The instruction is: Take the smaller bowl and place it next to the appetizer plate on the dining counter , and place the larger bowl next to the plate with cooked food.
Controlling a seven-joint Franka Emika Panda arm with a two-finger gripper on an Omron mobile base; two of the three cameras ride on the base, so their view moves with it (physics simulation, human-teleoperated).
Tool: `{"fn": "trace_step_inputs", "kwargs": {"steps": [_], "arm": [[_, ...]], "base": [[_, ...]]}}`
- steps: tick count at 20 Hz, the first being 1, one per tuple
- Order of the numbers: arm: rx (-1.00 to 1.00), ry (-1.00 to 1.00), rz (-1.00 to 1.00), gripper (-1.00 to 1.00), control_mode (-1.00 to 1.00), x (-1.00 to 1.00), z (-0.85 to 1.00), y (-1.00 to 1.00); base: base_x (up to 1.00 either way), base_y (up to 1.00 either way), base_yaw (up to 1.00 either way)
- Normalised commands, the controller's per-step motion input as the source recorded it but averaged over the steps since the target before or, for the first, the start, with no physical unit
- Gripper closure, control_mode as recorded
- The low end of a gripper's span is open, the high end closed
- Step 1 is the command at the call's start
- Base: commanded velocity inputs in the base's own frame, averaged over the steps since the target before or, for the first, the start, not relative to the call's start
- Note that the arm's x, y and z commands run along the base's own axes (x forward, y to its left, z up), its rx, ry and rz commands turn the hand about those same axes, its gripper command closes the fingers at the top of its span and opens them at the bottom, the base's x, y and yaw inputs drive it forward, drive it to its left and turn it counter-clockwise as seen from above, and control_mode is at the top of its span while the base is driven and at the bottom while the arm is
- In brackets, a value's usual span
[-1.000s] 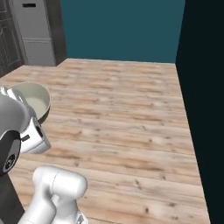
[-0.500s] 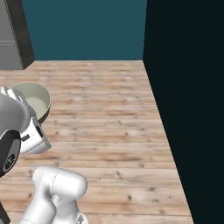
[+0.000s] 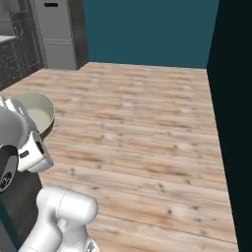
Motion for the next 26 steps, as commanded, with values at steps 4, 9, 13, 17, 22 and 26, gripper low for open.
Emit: {"fn": "trace_step_inputs", "kwargs": {"steps": [4, 9, 13, 17, 22, 26], "arm": [[0.0, 0.0, 0.0, 1.0, 1.0, 0.0, 0.0, 0.0], [0.0, 0.0, 0.0, 1.0, 1.0, 0.0, 0.0, 0.0], [0.0, 0.0, 0.0, 1.0, 1.0, 0.0, 0.0, 0.0], [0.0, 0.0, 0.0, 1.0, 1.0, 0.0, 0.0, 0.0], [0.0, 0.0, 0.0, 1.0, 1.0, 0.0, 0.0, 0.0], [0.0, 0.0, 0.0, 1.0, 1.0, 0.0, 0.0, 0.0]], "base": [[-0.69, 0.0, 0.76], [-0.85, 0.0, 0.68], [-0.89, 0.1, 0.5], [-0.29, 0.65, 0.26], [-0.25, 1.0, -0.01], [-0.61, 1.0, -0.15]]}}
